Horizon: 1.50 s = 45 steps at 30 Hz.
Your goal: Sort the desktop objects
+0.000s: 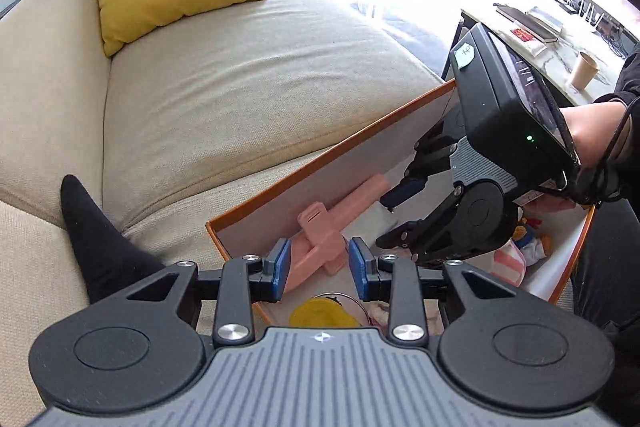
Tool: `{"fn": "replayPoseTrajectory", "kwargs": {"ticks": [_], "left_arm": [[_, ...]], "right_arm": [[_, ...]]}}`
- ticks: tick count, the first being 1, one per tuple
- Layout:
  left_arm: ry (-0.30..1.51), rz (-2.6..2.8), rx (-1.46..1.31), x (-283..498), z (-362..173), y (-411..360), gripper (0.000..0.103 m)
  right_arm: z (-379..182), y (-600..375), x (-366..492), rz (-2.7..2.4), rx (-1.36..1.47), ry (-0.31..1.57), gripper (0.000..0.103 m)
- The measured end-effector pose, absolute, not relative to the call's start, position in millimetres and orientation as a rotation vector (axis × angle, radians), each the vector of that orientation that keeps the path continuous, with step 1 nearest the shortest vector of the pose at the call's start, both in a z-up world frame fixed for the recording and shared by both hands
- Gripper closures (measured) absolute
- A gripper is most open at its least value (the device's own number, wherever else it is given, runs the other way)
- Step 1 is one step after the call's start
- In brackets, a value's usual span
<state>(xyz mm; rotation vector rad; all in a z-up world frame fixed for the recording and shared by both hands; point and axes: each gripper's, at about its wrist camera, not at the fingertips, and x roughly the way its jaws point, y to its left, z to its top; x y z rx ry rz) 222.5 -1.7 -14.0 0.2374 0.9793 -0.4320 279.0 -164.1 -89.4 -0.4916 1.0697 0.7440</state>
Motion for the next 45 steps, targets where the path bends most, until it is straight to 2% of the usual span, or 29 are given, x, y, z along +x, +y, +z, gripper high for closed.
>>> {"fn": "replayPoseTrajectory", "kwargs": {"ticks": [6,16,17,18,22,24,27,32,36,45], "left_arm": [[0.942,-0.402,0.181,195.3,-0.5,9.0,0.066],[0.730,-0.336,0.028,128.2,38.3,-0.3,0.065],[0.713,-0.327,0.017,122.5,41.2,-1.4,0.062],[0.692,-0.319,0.007,115.3,44.5,-2.6,0.052],[0.625,-0.286,-0.032,93.2,55.0,-6.4,0.047],[0.600,-0.250,-0.064,85.9,57.3,-7.7,0.038],[0.555,-0.212,-0.091,74.9,57.5,-11.6,0.027],[0.498,-0.146,-0.123,66.4,43.8,-17.6,0.016],[0.482,-0.097,-0.141,62.6,26.3,-25.3,0.014],[0.603,-0.055,-0.149,68.9,-24.4,-32.9,0.012]], "right_arm": [[-58.8,-182.7,255.2,0.728,-0.489,1.015,0.063],[17.8,-189.3,187.2,0.671,-0.345,0.837,0.062],[23.8,-194.3,178.4,0.658,-0.321,0.819,0.062],[29.8,-198.2,169.5,0.644,-0.298,0.799,0.062],[45.2,-210.3,136.8,0.588,-0.211,0.723,0.062],[51.3,-215.4,121.7,0.569,-0.157,0.699,0.061],[51.2,-217.2,103.2,0.553,-0.099,0.660,0.054],[41.6,-219.1,79.6,0.505,-0.042,0.617,0.048],[24.6,-218.1,72.1,0.440,-0.020,0.624,0.045],[-23.6,-213.9,72.8,0.386,-0.013,0.708,0.038]]}}
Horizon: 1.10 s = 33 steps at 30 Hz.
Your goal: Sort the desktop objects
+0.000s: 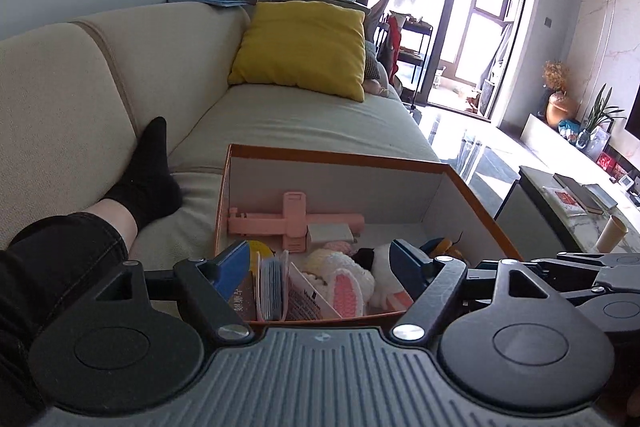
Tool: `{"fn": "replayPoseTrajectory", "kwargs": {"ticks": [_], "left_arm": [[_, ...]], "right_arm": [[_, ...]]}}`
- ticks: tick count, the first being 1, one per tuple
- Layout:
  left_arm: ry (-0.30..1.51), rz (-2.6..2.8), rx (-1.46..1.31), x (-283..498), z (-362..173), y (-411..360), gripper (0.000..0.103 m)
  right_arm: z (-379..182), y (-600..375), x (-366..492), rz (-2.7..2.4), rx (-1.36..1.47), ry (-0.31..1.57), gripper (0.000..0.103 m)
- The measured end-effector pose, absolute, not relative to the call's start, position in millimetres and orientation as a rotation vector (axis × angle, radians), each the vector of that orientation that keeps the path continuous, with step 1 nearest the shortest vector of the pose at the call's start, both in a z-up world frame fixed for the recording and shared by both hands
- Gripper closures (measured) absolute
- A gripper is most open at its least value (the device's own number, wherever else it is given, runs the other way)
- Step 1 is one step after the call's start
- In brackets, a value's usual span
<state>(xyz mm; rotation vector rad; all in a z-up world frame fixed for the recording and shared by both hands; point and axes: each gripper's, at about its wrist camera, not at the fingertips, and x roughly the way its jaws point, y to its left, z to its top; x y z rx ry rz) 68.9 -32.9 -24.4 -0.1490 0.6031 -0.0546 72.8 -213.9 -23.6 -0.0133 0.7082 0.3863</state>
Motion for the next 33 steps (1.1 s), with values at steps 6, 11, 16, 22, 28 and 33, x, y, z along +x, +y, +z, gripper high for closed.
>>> {"fn": "replayPoseTrajectory", "kwargs": {"ticks": [6,11,16,22,28,33], "left_arm": [[0.667,-0.032,-0.151,75.7,-42.7,-33.0,0.012],[0.697,-0.029,-0.144,76.4,-53.0,-35.6,0.012],[0.694,-0.037,-0.140,74.4,-52.8,-36.7,0.012],[0.695,-0.050,-0.146,72.8,-51.1,-37.1,0.012],[0.691,-0.060,-0.160,72.6,-49.7,-36.7,0.012],[0.688,-0.066,-0.169,73.0,-50.1,-35.6,0.012]], "right_arm": [[-37.0,-212.0,70.8,0.390,-0.048,0.721,0.034],[-43.0,-205.9,65.9,0.379,-0.127,0.697,0.032],[-42.9,-205.4,63.9,0.380,-0.141,0.692,0.030],[-41.7,-206.3,64.0,0.384,-0.141,0.695,0.030],[-41.1,-206.8,64.3,0.387,-0.138,0.697,0.030],[-41.6,-206.7,64.3,0.387,-0.130,0.697,0.029]]}}
